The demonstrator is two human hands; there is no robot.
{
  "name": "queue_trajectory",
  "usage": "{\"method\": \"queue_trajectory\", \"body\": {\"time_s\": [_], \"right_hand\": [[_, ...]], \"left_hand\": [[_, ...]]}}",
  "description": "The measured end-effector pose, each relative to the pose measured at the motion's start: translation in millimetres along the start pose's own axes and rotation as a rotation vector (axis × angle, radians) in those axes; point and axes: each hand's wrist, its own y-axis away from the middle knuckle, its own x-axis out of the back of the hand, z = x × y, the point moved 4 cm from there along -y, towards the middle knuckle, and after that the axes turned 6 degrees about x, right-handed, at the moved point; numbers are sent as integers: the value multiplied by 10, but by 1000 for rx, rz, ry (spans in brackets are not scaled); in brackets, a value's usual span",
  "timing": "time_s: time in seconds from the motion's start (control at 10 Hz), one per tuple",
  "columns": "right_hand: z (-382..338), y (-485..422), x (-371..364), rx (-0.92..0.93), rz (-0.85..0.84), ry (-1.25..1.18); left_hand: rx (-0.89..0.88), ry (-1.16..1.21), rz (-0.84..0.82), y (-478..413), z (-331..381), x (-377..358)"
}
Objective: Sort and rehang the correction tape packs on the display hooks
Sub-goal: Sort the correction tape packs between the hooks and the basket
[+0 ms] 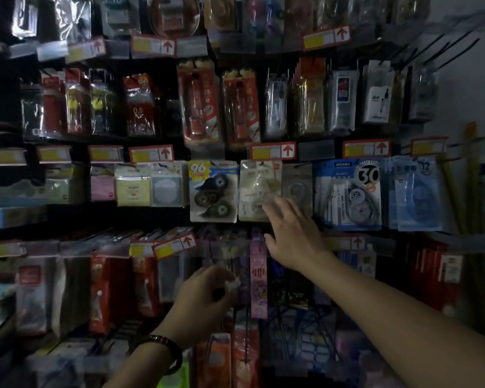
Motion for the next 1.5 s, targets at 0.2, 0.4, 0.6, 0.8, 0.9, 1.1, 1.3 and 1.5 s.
{"method": "queue_trajectory", "body": {"time_s": [0.2, 0.4, 0.6, 0.8, 0.9, 1.1, 1.3, 1.5], "right_hand": [[-303, 923, -207, 53, 26, -162], [-750, 2488, -1051, 39, -196, -366], [-1005, 4231, -2077, -157, -610, -536], [-1235, 5683, -2906, -416, -978, -640], [-1383, 6200, -3222, -545, -1135, -685], [-1777, 6849, -3709, -621, -1326, -776], [-2440, 7007, -4186, -520, -1479, -865], [-3005, 6734, -4657, -390, -1329, -858]], "left_hand": [[83, -70, -254, 883, -491, -567], [262, -119, -500, 2103, -1211, -1483], [435, -211, -749, 3156, -1996, -2286], [605, -274, -906, 3719, -2673, -2851], [681, -287, -1004, 3812, -2919, -3077], [828, -266, -1122, 3862, -3158, -3401], [886, -363, -1166, 3804, -3382, -3373], [945, -371, -1160, 3795, -3501, -3287]]}}
